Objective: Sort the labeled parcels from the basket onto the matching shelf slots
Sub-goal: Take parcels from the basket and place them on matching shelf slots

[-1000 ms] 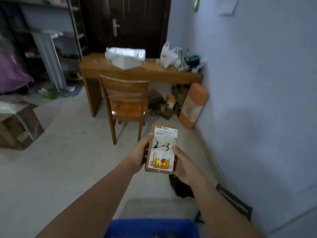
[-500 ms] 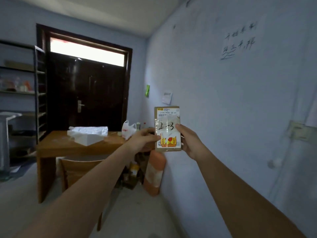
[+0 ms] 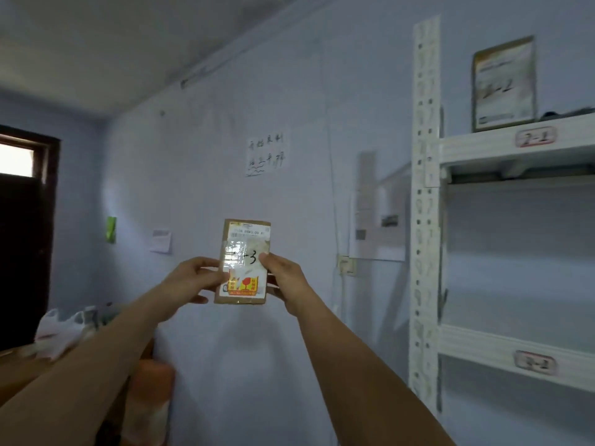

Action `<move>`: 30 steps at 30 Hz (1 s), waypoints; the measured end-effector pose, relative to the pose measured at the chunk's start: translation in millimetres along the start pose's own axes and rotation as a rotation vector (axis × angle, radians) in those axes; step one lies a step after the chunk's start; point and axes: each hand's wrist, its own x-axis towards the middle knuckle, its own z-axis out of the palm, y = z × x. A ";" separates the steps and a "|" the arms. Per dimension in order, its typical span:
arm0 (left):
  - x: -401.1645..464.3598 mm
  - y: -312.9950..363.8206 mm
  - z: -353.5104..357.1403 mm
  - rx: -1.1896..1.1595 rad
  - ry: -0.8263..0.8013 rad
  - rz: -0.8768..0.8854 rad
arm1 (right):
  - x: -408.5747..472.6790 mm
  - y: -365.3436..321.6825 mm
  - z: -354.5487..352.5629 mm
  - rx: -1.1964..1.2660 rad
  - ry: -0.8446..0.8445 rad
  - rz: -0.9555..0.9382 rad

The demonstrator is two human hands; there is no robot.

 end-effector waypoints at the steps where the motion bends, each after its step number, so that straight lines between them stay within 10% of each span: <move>1: -1.2 5.9 8.6 -0.005 -0.022 0.009 | -8.3 -4.7 -8.2 -0.006 0.023 -0.002; 30: -145.7 282.3 390.2 -0.383 -0.560 0.355 | -358.6 -234.8 -320.5 -0.333 0.731 -0.195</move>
